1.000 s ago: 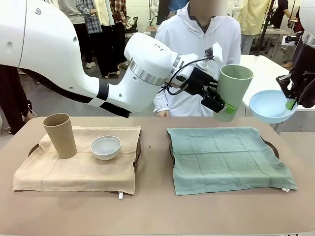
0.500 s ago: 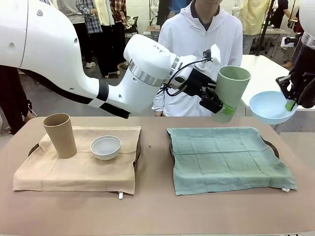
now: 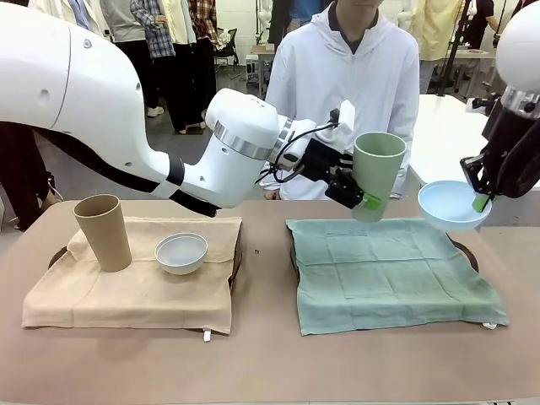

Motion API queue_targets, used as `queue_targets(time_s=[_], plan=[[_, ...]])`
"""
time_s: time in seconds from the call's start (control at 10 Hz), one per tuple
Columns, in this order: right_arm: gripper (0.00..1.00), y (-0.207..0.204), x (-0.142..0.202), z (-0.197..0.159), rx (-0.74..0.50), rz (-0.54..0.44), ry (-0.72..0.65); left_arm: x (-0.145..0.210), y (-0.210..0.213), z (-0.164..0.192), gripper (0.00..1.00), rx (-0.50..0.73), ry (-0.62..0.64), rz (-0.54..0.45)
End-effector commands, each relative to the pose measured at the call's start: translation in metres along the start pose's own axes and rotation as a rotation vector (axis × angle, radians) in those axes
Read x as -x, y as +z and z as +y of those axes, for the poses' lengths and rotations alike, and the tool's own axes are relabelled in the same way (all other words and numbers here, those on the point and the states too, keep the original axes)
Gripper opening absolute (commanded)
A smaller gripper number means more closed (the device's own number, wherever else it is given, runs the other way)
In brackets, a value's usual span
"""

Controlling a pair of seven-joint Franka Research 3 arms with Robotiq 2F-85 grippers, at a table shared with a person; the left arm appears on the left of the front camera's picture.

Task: Set up a tray with a mat and arrange the tableware.
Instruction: Place the Picnic Bowl and Reusable plastic cup back onto the Handle tray in front of the human's position.

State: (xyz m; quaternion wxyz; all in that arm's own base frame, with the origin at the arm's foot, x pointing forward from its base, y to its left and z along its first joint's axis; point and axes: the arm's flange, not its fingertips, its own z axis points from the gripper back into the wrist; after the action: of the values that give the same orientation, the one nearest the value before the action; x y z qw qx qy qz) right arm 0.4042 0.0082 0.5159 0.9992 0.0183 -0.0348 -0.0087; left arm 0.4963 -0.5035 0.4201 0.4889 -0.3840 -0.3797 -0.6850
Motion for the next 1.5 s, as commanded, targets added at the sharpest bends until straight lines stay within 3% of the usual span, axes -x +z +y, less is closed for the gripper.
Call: queue_targets(time_s=[0.0,0.7,0.9,1.0,1.4], plan=[[0.05,-0.021,-0.008,0.000,-0.042,-0.010,0.026,0.021,0.002,-0.013,0.83,0.019,-0.013,-0.069],[0.05,-0.105,-0.044,0.004,-0.103,0.008,0.139,0.091,-0.001,-0.021,0.83,0.022,-0.009,-0.023],[0.05,-0.106,-0.042,0.002,-0.116,0.001,0.107,0.099,-0.001,-0.019,0.83,-0.017,-0.016,-0.013],[0.05,-0.106,-0.044,0.006,-0.064,0.026,0.117,0.093,-0.003,-0.013,0.83,0.034,0.017,0.009],[0.05,-0.115,-0.052,0.002,-0.068,0.043,0.112,0.102,-0.009,-0.008,0.83,0.032,0.036,0.014]])
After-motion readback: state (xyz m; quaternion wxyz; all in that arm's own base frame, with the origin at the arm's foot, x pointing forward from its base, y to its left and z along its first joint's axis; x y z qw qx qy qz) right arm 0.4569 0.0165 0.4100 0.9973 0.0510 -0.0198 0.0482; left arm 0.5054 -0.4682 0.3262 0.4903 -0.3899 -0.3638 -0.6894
